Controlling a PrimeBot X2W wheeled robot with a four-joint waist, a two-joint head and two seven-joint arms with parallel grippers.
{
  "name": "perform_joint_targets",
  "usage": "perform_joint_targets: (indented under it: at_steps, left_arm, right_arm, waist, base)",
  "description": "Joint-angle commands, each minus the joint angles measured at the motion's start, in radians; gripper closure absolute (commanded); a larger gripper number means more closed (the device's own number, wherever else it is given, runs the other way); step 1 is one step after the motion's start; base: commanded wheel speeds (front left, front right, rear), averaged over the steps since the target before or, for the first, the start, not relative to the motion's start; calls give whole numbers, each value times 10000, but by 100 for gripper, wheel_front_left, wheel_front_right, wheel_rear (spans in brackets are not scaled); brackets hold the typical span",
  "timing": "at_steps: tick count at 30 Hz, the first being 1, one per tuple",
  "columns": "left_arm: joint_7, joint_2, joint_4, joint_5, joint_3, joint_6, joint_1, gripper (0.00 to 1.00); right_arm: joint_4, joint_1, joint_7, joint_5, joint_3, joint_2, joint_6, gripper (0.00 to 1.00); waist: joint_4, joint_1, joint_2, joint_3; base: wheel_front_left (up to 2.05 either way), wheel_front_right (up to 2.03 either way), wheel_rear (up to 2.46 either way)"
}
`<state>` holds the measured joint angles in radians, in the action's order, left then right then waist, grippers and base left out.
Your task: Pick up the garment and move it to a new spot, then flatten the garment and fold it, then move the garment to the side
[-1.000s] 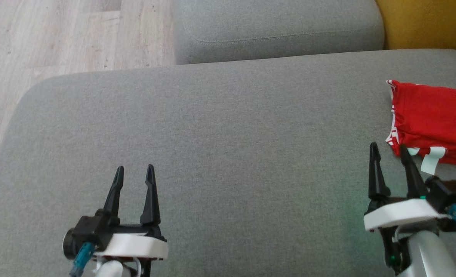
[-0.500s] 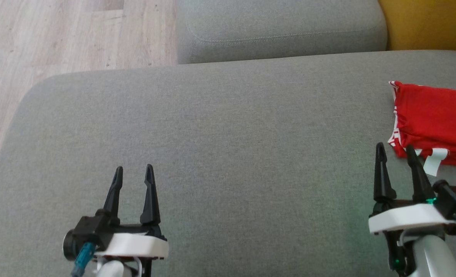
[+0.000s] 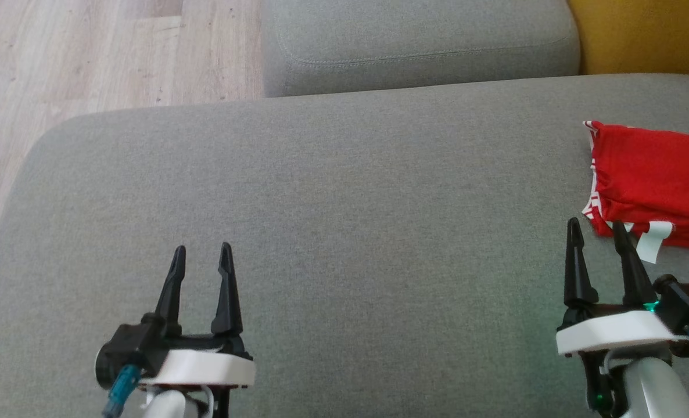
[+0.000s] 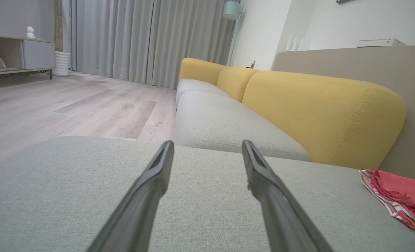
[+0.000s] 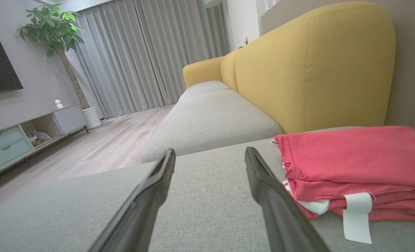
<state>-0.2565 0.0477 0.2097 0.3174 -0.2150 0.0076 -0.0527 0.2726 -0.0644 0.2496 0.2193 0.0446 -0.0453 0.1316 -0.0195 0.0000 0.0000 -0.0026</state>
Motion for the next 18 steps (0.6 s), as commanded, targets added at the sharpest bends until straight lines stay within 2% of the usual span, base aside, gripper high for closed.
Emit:
perform_joint_targets:
  at_steps: [1, 7, 18]
  left_arm:
    - [-53, 26, -292, 136, 315, 1, -206, 0]
    - [-53, 26, -252, 381, 399, 182, -206, 0]
    - [-53, 26, -238, 407, 513, 214, -197, 0]
  right_arm:
    - [-374, -250, 121, 46, -282, -49, -9, 0]
    - [-442, -235, 122, 122, -350, -49, -9, 0]
    - [-426, -253, 122, 219, -469, -49, -9, 0]
  waist:
    - [-5, 0, 0, 6]
    - [-17, 0, 0, 38]
    - [-26, 0, 0, 78]
  base:
    - [0, 0, 0]
    - [0, 0, 0]
    - [0, 0, 0]
